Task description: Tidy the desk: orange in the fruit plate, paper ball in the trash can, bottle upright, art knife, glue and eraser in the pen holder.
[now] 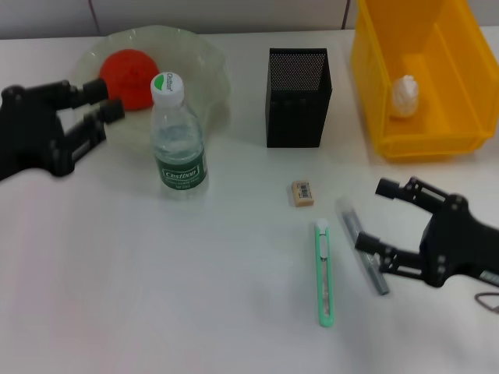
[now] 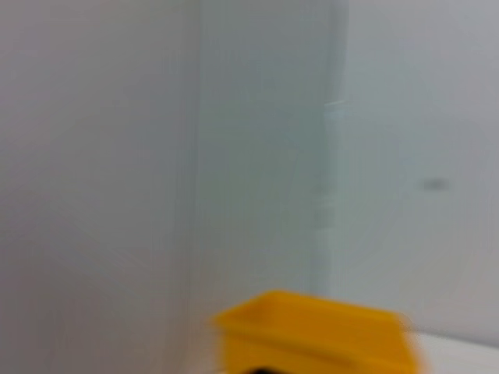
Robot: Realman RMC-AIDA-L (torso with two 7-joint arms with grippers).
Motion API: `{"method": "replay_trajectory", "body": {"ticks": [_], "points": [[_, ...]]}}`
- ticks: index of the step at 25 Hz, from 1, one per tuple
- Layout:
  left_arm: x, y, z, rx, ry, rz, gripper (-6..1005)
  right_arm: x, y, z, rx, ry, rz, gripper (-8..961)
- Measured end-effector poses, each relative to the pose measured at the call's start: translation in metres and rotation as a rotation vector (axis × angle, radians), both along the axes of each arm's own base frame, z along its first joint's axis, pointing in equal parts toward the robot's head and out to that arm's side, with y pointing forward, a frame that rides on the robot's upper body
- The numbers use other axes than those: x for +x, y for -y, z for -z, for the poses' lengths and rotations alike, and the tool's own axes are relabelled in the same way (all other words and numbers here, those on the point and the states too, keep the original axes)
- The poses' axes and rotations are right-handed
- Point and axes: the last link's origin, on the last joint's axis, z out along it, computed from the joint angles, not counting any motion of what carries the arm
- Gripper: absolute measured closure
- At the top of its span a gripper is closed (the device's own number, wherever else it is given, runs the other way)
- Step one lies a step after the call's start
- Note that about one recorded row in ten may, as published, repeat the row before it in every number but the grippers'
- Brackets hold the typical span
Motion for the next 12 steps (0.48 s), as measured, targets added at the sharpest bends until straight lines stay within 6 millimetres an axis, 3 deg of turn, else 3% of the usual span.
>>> {"method": "replay_trajectory", "body": {"ticks": [4,5,7,8,10,11,12], "points": [[-0.003,0.022,0.021,-0.088,0.011,0.169,822,-0.015,-0.016,-0.028,-0.145,0.012,0.077,106],[-0.006,0.024,0.03,-0.112,-0.002,0.193,782,-0.019,-0.02,-0.034,-0.189,0.04,0.109,109],[-0.014,0.026,0.05,-0.174,-0.039,0.21,702,-0.036,-0.034,-0.047,-0.284,0.174,0.178,113],[-0.014,0.026,0.05,-0.174,-0.039,0.21,662,-0.048,-0.042,-0.051,-0.325,0.27,0.211,113],[-0.02,0.024,0.07,-0.244,-0.058,0.197,582,-0.069,-0.052,-0.054,-0.39,0.47,0.314,114],[-0.02,0.024,0.07,-0.244,-0.058,0.197,533,-0.085,-0.057,-0.053,-0.404,0.572,0.354,114],[-0.025,0.024,0.086,-0.302,-0.068,0.18,484,-0.097,-0.059,-0.053,-0.403,0.648,0.382,114]]}}
